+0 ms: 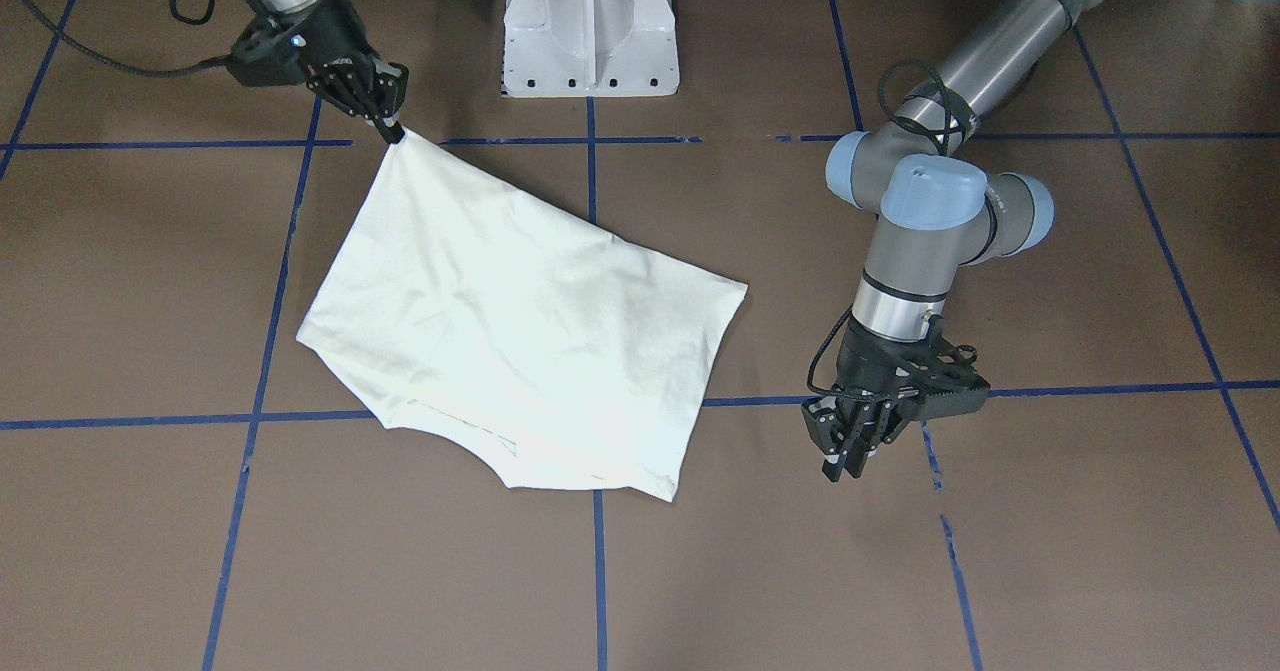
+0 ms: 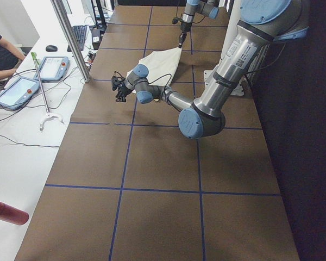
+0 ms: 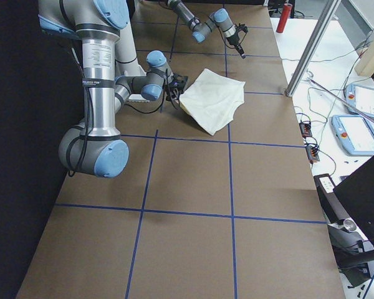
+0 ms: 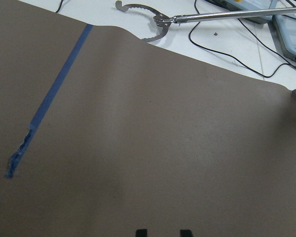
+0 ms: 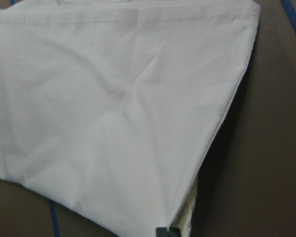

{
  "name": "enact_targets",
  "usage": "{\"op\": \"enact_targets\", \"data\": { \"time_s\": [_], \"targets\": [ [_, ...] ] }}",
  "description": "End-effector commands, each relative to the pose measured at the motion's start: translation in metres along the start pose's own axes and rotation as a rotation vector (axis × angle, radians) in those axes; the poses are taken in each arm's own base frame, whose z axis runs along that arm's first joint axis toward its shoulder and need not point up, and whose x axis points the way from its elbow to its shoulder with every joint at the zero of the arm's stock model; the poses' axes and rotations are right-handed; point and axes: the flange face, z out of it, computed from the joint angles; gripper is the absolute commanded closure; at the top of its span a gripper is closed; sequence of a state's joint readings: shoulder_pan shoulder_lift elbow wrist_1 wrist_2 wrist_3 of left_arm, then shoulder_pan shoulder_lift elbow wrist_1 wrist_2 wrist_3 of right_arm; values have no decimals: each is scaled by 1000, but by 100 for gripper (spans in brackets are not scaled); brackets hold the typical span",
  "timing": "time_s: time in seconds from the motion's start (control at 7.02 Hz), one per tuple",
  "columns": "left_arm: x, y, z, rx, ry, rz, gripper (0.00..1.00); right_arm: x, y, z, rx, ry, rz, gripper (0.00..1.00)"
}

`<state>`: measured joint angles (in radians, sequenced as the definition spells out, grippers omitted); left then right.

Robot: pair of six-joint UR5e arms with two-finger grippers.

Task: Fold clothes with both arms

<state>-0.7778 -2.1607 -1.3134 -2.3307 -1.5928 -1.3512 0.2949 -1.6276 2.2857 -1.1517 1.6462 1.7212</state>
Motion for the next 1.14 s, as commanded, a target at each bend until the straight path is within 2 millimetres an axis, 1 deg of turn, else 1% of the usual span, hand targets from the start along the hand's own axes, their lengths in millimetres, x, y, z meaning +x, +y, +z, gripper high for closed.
{"op": "enact_targets", "data": {
  "time_s": [0.0, 0.14, 0.28, 0.43, 0.57, 0.71, 0.85, 1.0],
  "targets": [
    [30, -2, -39, 0, 87, 1, 61, 18, 86, -12, -206, 41, -82, 100],
    [26, 25, -72, -117, 154, -24, 60, 21, 118, -6, -263, 53, -115, 20],
    [37, 40, -96, -232, 204, -123, 60, 19, 115, -6, -241, 44, -105, 0],
    [43, 69, -110, -295, 220, -186, 59, 15, 103, -5, -162, 24, -87, 0],
    [36, 117, -126, -373, 217, -232, 59, 8, 74, -9, -36, -11, -49, 0],
    [42, 175, -124, -462, 172, -286, 57, 0, 43, -9, 72, -40, -16, 0],
    [50, 199, -119, -494, 77, -285, 55, -12, 8, -6, 148, -63, 21, 0],
    [52, 213, -116, -508, 38, -278, 52, -17, -9, 5, 186, -61, 36, 0]
  ]
}}
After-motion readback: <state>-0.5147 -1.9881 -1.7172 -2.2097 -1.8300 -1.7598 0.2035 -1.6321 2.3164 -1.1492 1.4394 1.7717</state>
